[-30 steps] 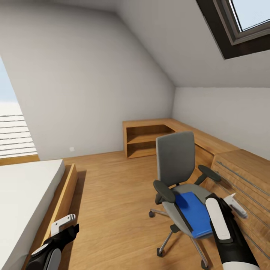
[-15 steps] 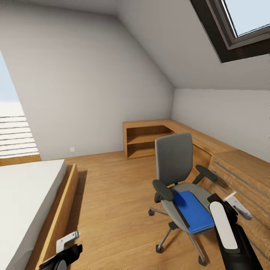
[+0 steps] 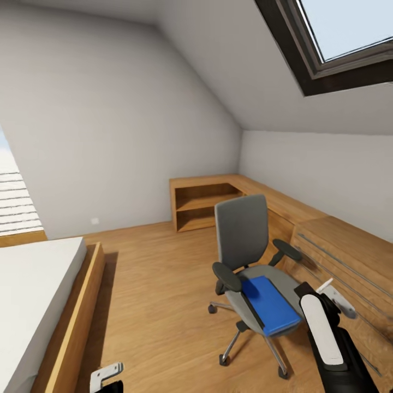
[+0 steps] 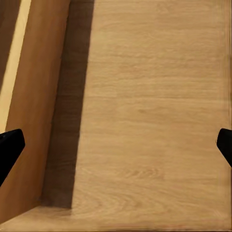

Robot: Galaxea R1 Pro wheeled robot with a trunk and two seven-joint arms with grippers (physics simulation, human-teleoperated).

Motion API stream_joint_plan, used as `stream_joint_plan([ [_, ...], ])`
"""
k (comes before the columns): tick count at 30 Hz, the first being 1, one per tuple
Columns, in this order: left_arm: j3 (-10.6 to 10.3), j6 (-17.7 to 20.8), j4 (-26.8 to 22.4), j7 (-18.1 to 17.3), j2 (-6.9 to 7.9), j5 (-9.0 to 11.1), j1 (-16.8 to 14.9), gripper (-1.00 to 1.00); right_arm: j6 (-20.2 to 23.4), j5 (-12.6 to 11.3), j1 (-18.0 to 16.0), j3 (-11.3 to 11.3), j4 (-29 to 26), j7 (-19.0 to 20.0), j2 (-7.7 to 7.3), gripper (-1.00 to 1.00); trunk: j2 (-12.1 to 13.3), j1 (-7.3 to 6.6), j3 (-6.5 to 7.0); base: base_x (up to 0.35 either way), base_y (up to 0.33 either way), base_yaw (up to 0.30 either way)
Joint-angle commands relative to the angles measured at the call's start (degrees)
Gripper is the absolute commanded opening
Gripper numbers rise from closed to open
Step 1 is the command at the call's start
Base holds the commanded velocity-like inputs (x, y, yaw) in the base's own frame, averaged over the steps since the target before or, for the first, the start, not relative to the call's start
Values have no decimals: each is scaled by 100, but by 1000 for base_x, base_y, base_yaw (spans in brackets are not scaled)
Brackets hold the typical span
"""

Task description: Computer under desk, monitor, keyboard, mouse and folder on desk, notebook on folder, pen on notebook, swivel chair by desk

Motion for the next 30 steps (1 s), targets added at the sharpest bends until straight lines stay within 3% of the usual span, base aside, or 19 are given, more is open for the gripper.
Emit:
stream_joint_plan([
  [1,-29,1,93,25,-1,44,-3,100,44,-19,-6,60,-2,-17,-4,-100,37,-23,12,-1,0,-250],
  [12,-97,-699,854,43,-3,24,-2,100,44,-15,-5,171,-38,-30,-9,-100,478,-264,209,0,0,-220],
  [18,-128,-827,1168,55,-12,24,-2,100,26,-9,-2,326,-64,-31,-9,-100,719,-396,317,0,0,-44],
  [30,-162,-854,1592,56,-14,17,-1,100,44,-6,-2,387,-229,-24,-44,-100,1200,-660,532,0,0,-80],
])
